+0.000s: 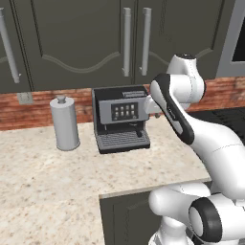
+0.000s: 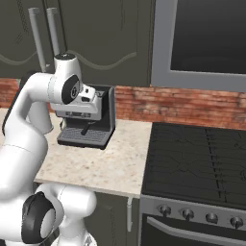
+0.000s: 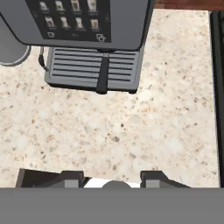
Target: Open the cabinet, pick the kettle from the cabinet, and place it in the sink.
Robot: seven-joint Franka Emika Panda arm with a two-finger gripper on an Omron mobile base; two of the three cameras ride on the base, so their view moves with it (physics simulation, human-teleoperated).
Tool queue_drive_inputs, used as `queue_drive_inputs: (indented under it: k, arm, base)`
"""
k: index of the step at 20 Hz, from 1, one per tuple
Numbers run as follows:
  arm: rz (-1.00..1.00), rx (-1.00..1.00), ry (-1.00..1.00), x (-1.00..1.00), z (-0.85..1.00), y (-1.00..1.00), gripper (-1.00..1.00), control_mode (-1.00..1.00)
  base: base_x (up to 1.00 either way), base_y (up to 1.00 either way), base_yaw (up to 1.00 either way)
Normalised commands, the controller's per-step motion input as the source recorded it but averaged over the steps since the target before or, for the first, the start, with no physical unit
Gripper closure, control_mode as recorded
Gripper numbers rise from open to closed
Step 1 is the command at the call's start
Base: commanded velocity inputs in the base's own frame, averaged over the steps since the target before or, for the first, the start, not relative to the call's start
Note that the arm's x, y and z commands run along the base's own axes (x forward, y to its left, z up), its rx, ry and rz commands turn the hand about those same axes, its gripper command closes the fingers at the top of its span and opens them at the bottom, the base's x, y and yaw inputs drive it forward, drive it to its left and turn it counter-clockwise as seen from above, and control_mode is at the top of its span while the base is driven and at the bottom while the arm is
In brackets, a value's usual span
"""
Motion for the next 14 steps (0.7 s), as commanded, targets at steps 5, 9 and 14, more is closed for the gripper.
queue_drive_inputs:
  k: [5, 9, 14]
  arm:
    - [0.0, 0.0, 0.0, -0.02, 0.0, 0.0, -1.0, -1.0]
    - [0.05, -0.04, -0.05, -0.1, 0.0, 0.01, -1.0, -1.0]
    - [0.02, 0.0, -0.26, -0.25, 0.01, 0.01, -1.0, -1.0]
  base:
    - [0.0, 0.0, 0.0]
    - [0.0, 0.0, 0.0]
    - [0.0, 0.0, 0.0]
